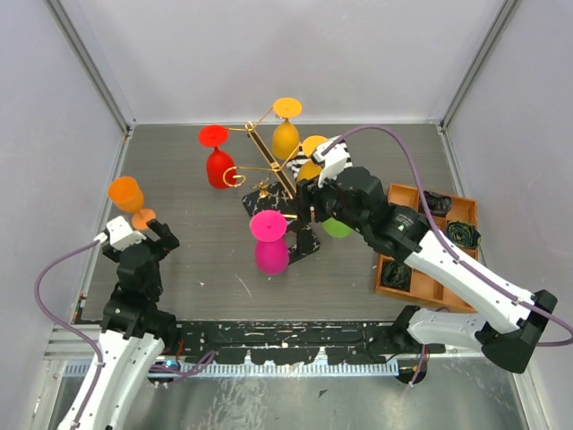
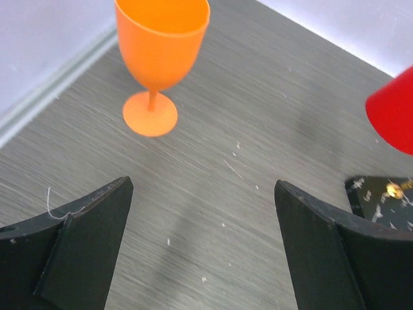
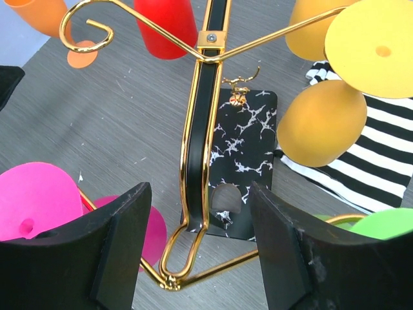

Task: Place the wine glass upside down on the wine glass rack
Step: Move the wine glass to the center of the board.

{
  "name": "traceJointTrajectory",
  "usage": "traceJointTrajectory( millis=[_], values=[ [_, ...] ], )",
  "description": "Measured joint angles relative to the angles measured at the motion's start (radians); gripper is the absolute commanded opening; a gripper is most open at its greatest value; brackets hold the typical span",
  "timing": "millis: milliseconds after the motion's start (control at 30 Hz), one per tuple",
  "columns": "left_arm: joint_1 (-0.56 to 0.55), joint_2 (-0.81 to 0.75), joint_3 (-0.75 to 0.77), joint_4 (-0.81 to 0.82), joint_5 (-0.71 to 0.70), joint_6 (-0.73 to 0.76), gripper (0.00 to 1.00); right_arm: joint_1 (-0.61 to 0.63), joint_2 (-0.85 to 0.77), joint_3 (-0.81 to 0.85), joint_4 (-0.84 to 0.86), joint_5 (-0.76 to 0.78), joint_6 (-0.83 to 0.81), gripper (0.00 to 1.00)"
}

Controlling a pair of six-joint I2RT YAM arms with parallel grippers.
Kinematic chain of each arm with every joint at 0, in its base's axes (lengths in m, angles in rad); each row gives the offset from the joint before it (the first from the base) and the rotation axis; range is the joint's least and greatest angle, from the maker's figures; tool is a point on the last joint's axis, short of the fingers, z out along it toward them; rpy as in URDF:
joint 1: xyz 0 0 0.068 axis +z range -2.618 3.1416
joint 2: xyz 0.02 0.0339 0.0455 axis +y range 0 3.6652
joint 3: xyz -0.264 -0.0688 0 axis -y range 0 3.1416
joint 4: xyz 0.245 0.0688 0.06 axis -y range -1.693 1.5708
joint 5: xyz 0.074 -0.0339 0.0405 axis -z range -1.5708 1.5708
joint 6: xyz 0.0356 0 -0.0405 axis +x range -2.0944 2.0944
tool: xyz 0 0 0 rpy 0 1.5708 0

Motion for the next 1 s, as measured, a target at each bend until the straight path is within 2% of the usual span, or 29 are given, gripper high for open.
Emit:
traceJointTrajectory(
  millis=[167, 300, 600, 733, 867, 1000],
  values=[
    [0.000, 0.002, -0.082, 0.164, -0.082, 0.125, 0.98, 0.000, 0.029, 0.000, 0.032, -0.001, -0.005, 0.68],
    [0.000, 0.078, -0.146, 0.288, -0.123, 0.219, 0.98, 0.000, 0.043, -0.001, 0.047, -0.006, -0.008, 0.68],
    [0.000, 0.251, -0.198, 0.496, -0.068, 0.300, 0.98, 0.000, 0.047, -0.010, 0.066, -0.006, -0.022, 0.68],
    [0.000, 0.293, -0.199, 0.530, -0.072, 0.323, 0.99, 0.000, 0.055, -0.013, 0.080, -0.005, -0.026, 0.68],
    [0.000, 0.309, -0.201, 0.554, -0.105, 0.336, 0.94, 0.000, 0.059, -0.013, 0.085, -0.006, -0.027, 0.68],
    [0.003, 0.316, -0.211, 0.569, -0.144, 0.336, 0.94, 0.000, 0.061, -0.013, 0.087, -0.006, -0.027, 0.69]
  ],
)
